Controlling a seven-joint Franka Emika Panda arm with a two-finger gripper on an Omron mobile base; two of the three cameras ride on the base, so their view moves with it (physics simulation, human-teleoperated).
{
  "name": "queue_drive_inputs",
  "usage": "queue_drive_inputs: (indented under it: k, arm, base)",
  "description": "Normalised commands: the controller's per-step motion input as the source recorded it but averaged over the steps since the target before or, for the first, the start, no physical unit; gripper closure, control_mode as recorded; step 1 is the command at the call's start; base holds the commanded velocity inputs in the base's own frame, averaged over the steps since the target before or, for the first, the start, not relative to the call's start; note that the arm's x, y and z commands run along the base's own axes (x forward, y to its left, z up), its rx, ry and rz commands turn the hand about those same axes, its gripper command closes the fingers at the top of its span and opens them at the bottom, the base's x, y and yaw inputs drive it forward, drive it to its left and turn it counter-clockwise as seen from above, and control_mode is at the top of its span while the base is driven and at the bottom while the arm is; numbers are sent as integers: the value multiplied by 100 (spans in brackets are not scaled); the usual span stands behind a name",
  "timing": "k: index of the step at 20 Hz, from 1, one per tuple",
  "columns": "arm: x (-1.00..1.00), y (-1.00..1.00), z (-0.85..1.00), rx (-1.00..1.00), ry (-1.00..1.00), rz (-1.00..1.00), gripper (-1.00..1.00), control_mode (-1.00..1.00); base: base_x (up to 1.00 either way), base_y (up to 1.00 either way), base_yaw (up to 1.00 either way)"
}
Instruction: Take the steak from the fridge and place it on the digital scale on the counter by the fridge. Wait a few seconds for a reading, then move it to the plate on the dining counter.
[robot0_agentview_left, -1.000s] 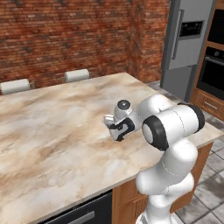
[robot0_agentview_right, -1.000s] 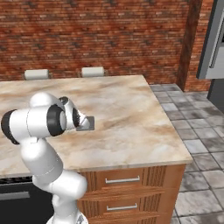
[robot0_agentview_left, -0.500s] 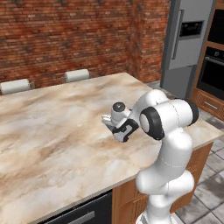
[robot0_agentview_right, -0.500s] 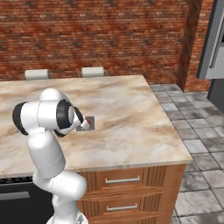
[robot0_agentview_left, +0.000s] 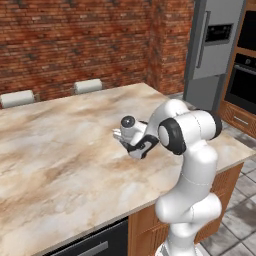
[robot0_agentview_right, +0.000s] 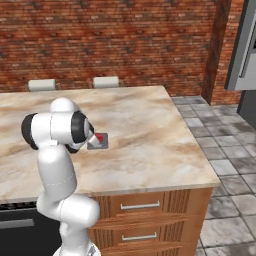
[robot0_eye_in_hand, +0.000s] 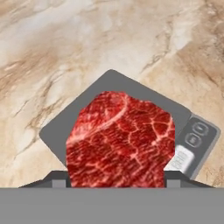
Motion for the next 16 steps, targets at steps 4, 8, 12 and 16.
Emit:
queue_drive_inputs:
  k: [4, 8, 12, 16]
  arm:
    - [15, 1, -10, 0, 0, -8, -100, -100]
    - [0, 0, -3, 0, 0, -7, -100, -100]
    - [0, 0, 0, 0, 0, -5, -100, -100]
    - [0, 0, 1, 0, 0, -5, -100, -100]
  base:
    - [0, 0, 0]
    - [0, 0, 0]
    - [0, 0, 0]
    - [0, 0, 0]
